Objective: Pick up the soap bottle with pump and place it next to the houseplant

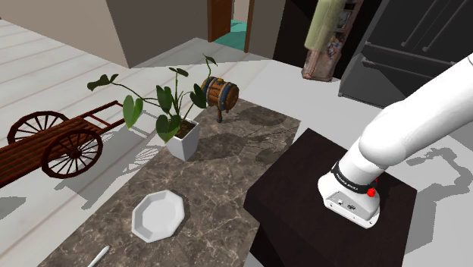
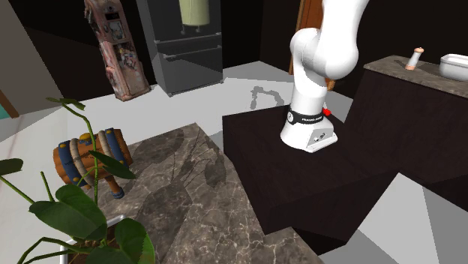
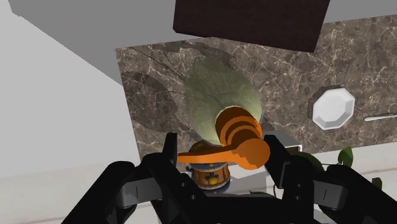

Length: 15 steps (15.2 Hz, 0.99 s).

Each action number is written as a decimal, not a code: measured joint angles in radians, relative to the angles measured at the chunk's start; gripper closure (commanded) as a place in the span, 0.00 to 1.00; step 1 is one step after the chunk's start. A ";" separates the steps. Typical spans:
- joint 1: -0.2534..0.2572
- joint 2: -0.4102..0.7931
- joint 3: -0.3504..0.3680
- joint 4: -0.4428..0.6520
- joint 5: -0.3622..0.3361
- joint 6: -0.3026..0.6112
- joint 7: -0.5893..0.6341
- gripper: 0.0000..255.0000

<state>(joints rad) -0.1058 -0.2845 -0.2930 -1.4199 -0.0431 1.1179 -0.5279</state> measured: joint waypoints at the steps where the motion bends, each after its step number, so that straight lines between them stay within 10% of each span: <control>1: 0.003 0.001 0.006 0.006 0.003 -0.005 0.010 1.00; 15: 0.098 -0.063 0.274 -0.073 0.091 0.016 0.397 1.00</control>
<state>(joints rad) -0.0079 -0.3471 -0.0194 -1.4930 0.0477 1.1335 -0.1309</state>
